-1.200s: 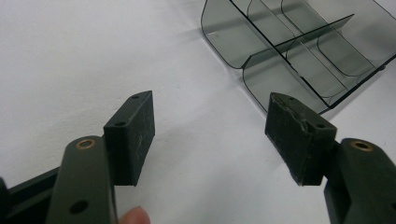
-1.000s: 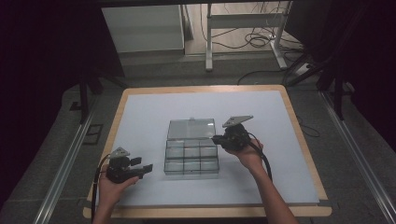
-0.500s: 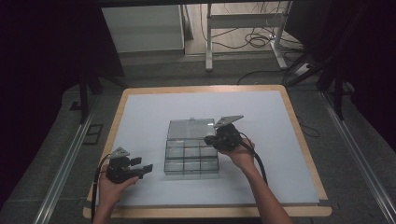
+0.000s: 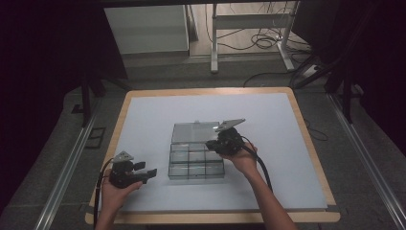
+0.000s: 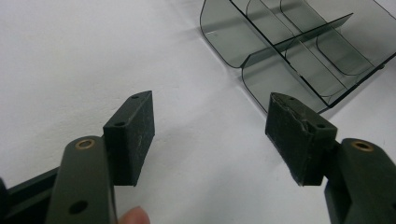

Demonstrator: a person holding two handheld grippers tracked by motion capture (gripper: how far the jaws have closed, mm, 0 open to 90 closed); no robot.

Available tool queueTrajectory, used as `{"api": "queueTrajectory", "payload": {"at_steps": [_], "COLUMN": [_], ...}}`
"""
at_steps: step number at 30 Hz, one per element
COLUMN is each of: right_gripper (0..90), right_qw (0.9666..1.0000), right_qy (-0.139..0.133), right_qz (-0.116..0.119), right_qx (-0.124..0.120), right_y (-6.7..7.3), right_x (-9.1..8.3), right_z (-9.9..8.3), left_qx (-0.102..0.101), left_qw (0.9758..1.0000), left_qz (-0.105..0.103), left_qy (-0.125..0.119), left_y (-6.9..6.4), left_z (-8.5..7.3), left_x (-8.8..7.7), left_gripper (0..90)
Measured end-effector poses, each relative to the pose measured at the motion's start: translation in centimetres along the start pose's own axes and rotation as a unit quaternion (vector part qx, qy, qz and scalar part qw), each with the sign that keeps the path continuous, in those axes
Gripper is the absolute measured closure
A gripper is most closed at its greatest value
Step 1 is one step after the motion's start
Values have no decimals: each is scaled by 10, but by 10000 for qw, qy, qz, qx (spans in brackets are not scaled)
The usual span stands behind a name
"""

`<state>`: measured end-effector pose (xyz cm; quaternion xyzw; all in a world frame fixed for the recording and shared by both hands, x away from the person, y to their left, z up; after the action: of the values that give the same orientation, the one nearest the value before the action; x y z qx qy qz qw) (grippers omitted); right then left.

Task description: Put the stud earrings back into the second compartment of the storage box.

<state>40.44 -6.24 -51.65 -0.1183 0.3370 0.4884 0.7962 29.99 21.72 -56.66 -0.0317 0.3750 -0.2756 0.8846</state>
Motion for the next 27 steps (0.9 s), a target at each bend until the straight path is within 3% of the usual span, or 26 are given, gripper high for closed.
{"api": "queueTrajectory", "payload": {"at_steps": [27], "right_gripper": [824], "right_qw": [9998], "right_qy": [182], "right_qz": [102], "right_qx": [48], "right_y": [9], "right_x": [28], "right_z": [1], "left_qx": [9], "left_qw": [10000], "left_qz": [-4], "left_qy": [19], "left_y": [1], "left_z": [-1], "left_x": [0], "left_gripper": [331]}}
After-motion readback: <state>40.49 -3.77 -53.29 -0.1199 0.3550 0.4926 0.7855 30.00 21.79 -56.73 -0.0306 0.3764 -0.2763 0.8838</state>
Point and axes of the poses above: each handheld gripper's, and its own axes: x roughly forward along the jaws, z roughly out of its top, y roughly to its left, the point moved 6 cm from there along x, roughly forward along the jaws, and after that the axes turned 3 degrees about z, right-handed, at the moved point
